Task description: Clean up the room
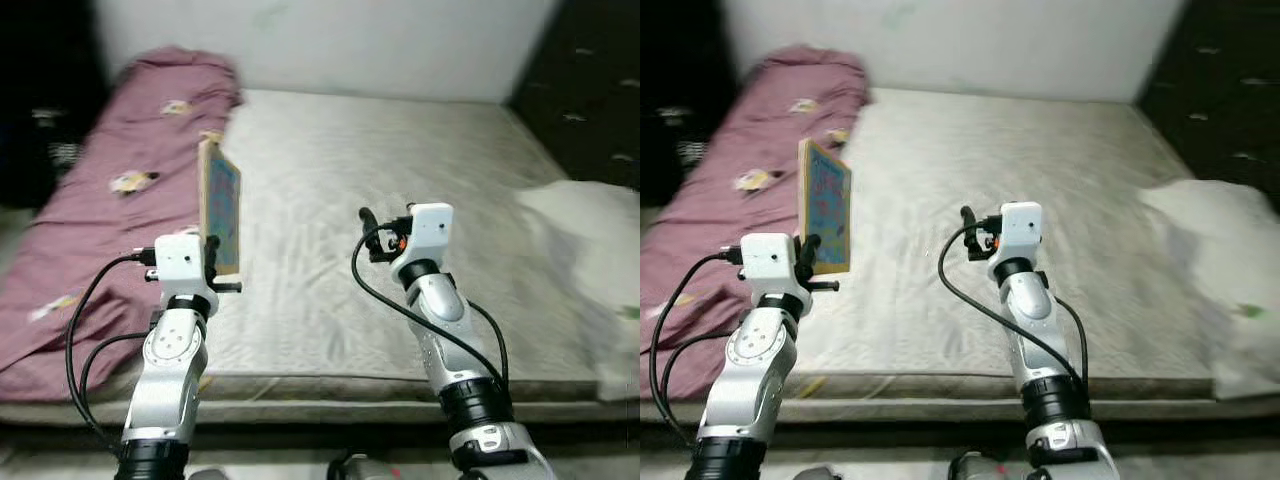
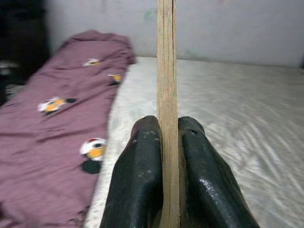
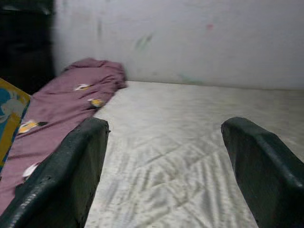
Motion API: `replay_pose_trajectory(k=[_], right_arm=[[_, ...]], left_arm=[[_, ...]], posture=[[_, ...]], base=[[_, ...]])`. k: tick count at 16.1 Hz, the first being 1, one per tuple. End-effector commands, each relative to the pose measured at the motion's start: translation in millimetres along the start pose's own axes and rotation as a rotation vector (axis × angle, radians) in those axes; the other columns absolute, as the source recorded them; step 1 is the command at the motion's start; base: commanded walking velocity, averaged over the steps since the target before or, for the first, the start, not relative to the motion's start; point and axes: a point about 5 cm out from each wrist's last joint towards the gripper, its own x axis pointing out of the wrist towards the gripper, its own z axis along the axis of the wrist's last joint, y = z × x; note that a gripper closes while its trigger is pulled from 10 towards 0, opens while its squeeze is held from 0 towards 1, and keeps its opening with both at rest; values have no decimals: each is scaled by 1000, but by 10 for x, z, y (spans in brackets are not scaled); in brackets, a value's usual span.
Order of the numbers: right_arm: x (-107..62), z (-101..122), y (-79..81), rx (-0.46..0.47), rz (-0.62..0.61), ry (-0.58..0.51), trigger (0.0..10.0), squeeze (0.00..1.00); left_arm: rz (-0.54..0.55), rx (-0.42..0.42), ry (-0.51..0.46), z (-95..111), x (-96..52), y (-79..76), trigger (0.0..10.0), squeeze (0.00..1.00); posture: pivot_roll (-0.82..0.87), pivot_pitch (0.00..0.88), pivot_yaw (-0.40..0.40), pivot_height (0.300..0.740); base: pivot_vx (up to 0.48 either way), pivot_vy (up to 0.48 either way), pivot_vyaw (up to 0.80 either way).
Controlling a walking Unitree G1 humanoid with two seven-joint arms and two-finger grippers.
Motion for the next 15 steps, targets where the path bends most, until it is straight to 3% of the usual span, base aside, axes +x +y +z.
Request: replay_pose_trajectory(k=[1, 15], right_arm=[[19, 25, -26, 2, -8, -5, 10000, 0], [13, 22, -26, -8, -5, -6, 10000, 0]], left_arm=[[-6, 6, -59, 117, 22, -25, 10000, 0], [-13, 0, -62, 110, 16, -33, 10000, 0]], posture=[[38, 0, -57, 740], [37, 0, -55, 740]], base=[[0, 0, 0], [0, -295, 0]])
